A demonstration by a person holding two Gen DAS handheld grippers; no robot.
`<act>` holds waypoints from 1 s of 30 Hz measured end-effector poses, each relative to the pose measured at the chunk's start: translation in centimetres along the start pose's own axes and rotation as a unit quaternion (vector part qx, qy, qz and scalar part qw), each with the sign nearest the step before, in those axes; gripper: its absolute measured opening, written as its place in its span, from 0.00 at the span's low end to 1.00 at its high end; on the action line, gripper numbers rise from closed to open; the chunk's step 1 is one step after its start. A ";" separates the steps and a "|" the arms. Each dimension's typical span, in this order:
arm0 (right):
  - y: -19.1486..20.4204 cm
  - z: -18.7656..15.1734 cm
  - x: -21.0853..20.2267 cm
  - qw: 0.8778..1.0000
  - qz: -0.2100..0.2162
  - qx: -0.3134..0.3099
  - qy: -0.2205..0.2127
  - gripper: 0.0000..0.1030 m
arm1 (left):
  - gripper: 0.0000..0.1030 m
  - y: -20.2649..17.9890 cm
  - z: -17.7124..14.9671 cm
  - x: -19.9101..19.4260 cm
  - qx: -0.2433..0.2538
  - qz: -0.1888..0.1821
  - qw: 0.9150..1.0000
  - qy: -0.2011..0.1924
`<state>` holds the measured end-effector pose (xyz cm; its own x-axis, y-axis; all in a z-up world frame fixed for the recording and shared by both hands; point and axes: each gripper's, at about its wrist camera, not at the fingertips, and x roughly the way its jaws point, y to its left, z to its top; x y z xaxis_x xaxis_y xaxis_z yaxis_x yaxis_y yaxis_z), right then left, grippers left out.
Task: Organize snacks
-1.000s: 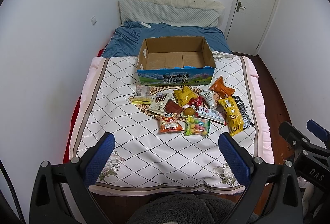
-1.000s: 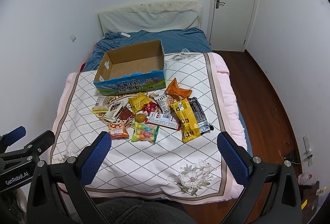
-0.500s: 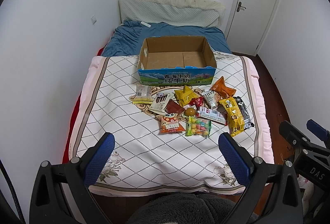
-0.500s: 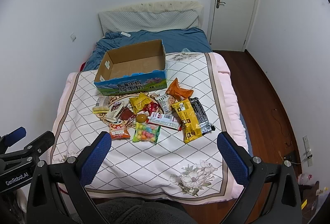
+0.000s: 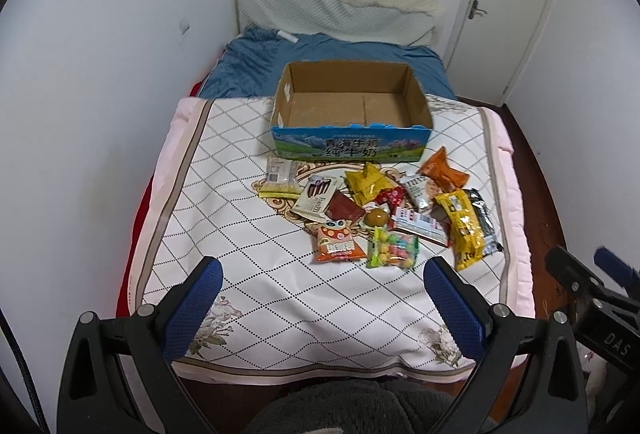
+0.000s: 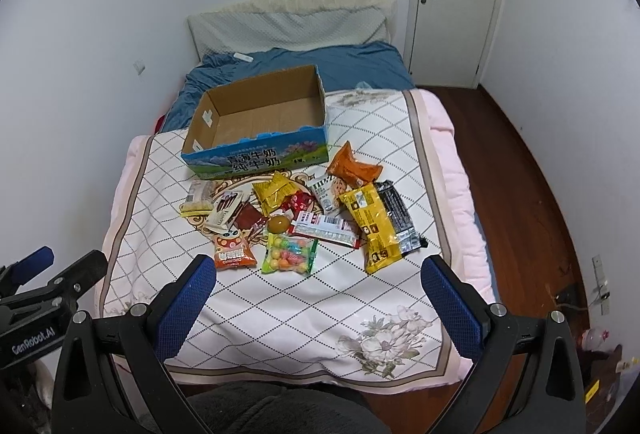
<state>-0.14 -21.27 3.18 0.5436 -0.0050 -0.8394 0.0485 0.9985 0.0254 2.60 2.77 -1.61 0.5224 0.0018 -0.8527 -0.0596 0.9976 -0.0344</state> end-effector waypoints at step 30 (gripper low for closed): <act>-11.2 5.0 38.3 0.959 -0.044 -0.049 0.276 1.00 | 1.00 -2.5 1.5 35.8 -0.094 -0.001 0.939 0.330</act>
<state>24.37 -32.91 -26.53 0.0125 -0.0861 -0.9962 -0.0200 0.9961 -0.0863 22.70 0.46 -31.26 -0.1152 -0.1044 -0.9878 -0.2412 0.9676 -0.0742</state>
